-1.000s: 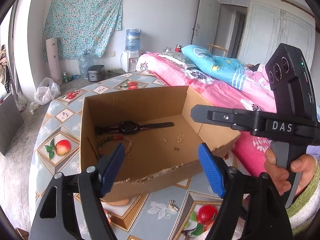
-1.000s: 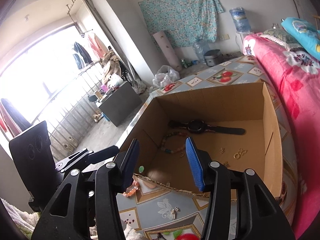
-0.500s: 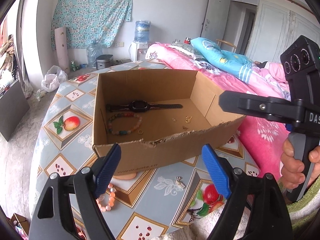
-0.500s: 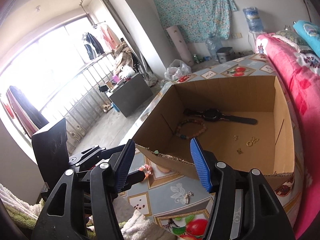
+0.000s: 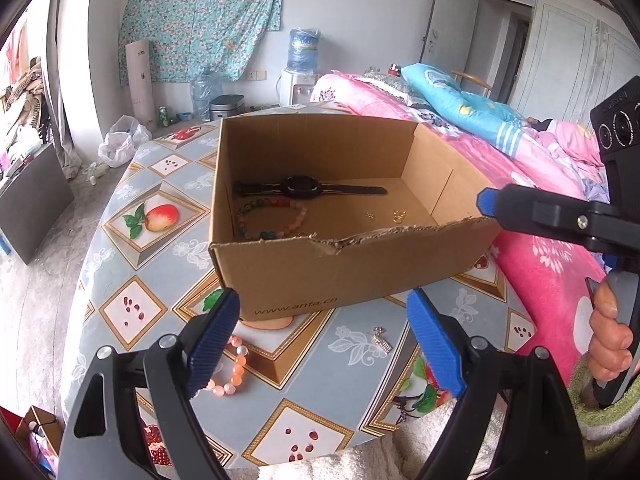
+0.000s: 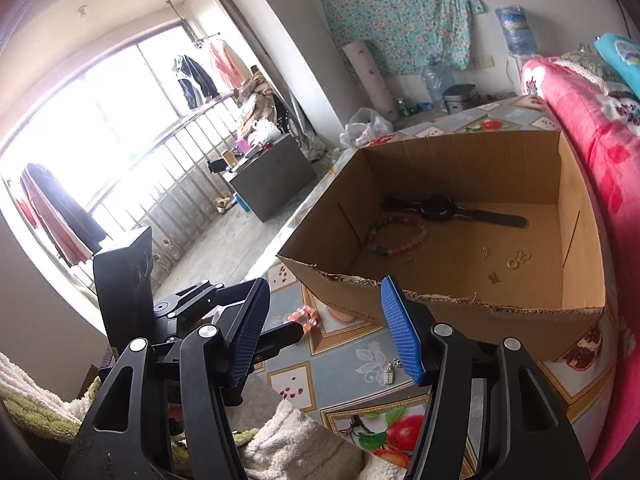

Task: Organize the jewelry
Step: 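Lift both open grippers out of the box and back toward the table, then close the left gripper on the pink-orange bead bracelet while the right closes on the silver pendant, then carry the bracelet with the left gripper over the box while the right carries the pendant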

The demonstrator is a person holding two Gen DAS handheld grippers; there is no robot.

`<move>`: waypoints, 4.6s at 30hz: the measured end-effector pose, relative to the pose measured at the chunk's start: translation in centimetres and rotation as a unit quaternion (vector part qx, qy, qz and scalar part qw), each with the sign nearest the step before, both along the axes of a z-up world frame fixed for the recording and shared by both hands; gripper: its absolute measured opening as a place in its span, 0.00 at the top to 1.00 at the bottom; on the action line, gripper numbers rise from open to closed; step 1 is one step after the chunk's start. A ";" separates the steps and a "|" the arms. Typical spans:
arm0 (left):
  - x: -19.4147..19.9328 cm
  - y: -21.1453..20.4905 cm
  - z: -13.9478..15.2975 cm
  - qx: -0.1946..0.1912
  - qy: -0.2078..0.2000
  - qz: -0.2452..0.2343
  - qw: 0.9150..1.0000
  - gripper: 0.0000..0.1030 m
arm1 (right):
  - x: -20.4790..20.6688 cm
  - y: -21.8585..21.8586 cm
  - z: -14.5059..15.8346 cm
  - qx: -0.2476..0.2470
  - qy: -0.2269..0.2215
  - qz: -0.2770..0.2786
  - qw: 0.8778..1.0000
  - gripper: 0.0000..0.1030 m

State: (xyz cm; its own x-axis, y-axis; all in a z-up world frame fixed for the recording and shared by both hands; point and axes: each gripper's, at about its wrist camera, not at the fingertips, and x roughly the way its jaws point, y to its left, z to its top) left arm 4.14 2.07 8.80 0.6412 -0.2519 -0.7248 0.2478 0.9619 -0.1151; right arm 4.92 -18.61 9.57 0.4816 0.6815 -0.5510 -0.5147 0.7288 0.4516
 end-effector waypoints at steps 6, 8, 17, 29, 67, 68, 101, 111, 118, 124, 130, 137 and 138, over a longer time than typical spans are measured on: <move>0.0 0.1 -0.4 0.006 0.004 0.004 1.000 0.18 | -0.4 -0.1 -1.1 -0.006 0.014 0.003 1.000 0.46; 0.0 0.1 -0.5 0.010 0.005 0.005 1.000 0.18 | -0.7 -0.3 -1.5 -0.008 0.018 0.003 1.000 0.46; -0.5 -0.6 -2.0 0.036 0.014 0.002 0.999 0.18 | -2.5 -3.3 -5.2 -0.060 0.047 -0.021 0.997 0.46; -2.0 0.3 -4.9 0.056 0.037 0.009 0.998 0.18 | -3.0 -2.6 -8.6 -0.106 0.082 -0.018 0.991 0.46; 0.8 -0.5 -9.3 0.045 0.104 0.019 0.993 0.91 | -1.0 3.3 -9.9 -0.160 0.040 0.015 0.986 0.75; 0.8 -0.6 -9.2 0.044 0.106 0.019 0.993 0.91 | -1.0 3.5 -10.0 -0.165 0.039 0.017 0.985 0.75; 1.1 -0.9 -9.4 0.062 0.103 0.017 0.993 0.91 | -0.9 5.8 -10.4 -0.236 0.015 0.003 0.972 0.95; 0.6 -0.6 -9.4 0.057 0.092 0.018 0.994 0.91 | -1.4 1.9 -8.0 -0.174 0.027 -0.024 0.984 0.95; -0.7 1.1 -7.2 0.023 0.065 0.018 0.997 0.91 | -2.3 -0.3 -4.8 -0.138 0.012 -0.034 0.990 0.95; -1.5 3.2 -2.3 -0.053 0.038 -0.007 0.998 0.91 | -2.5 -1.3 -0.3 -0.096 -0.032 -0.032 0.994 0.95; -1.1 3.2 4.4 -0.117 -0.010 -0.058 0.991 0.91 | 0.2 -1.5 3.9 -0.074 -0.072 -0.023 0.994 0.95; 3.7 -0.1 9.2 -0.127 -0.043 -0.114 0.984 0.91 | 6.7 -1.0 4.9 -0.107 -0.034 0.004 0.994 0.95; 4.9 -0.7 9.1 -0.125 -0.033 -0.119 0.984 0.91 | 7.8 -0.9 4.5 -0.111 -0.022 0.011 0.993 0.95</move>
State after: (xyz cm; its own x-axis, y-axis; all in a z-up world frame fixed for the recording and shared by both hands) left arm 9.06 1.33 17.91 0.5865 -0.5660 -0.5794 0.4776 0.8194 -0.3169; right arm 12.72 -19.49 14.10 0.4946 0.5560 -0.6680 -0.5477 0.7962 0.2572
